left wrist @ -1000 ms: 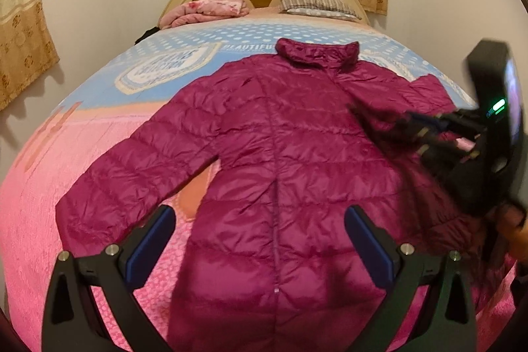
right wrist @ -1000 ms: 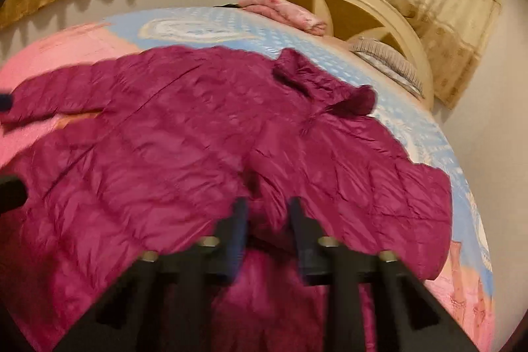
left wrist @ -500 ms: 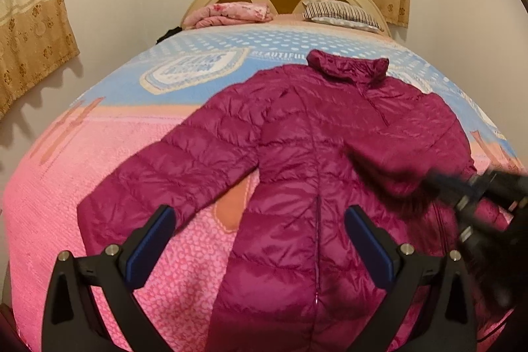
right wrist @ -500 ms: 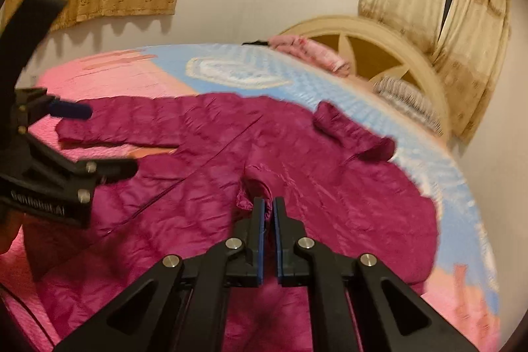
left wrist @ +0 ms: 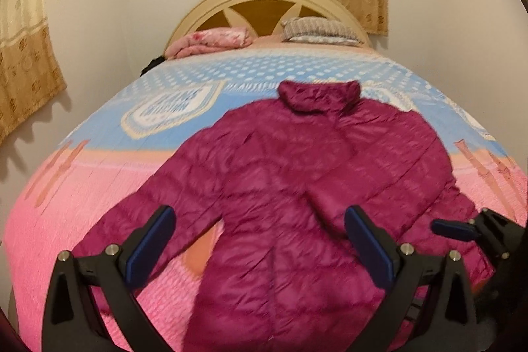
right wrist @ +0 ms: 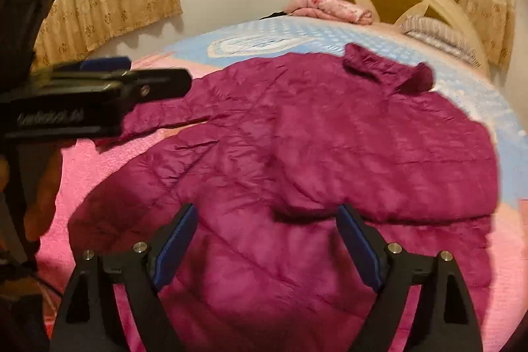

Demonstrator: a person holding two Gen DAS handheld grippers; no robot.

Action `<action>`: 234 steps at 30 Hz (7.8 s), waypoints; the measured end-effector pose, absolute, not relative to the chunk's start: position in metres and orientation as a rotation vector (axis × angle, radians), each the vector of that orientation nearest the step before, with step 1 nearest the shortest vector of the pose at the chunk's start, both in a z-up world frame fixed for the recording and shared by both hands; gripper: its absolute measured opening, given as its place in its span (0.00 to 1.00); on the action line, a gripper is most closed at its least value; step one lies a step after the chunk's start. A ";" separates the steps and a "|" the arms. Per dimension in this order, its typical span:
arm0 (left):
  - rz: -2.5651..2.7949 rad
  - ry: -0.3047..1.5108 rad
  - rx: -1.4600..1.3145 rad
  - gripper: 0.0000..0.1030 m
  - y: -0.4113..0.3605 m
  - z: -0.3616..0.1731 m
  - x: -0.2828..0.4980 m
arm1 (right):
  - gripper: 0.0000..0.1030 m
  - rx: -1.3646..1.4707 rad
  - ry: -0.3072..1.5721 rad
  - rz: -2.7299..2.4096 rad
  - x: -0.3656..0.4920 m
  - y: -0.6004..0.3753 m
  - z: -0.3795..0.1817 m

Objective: Fold large clothes

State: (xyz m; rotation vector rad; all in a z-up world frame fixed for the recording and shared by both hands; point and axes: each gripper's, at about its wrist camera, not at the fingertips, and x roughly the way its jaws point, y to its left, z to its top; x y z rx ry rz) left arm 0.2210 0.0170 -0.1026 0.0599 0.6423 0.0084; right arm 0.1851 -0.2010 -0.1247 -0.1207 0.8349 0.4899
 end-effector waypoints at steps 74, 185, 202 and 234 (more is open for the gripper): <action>-0.040 0.885 0.082 1.00 -0.056 -0.212 0.301 | 0.36 0.195 1.011 0.081 0.294 -0.315 -0.183; -0.502 0.591 0.495 0.08 -0.105 -0.150 0.231 | 0.44 0.433 0.881 0.176 0.278 -0.343 -0.202; -0.351 0.474 0.376 0.91 -0.056 -0.128 0.218 | 0.58 0.455 0.797 0.137 0.265 -0.350 -0.191; 0.150 0.824 0.181 1.00 0.053 -0.205 0.423 | 0.37 0.096 0.929 0.308 0.261 -0.230 -0.187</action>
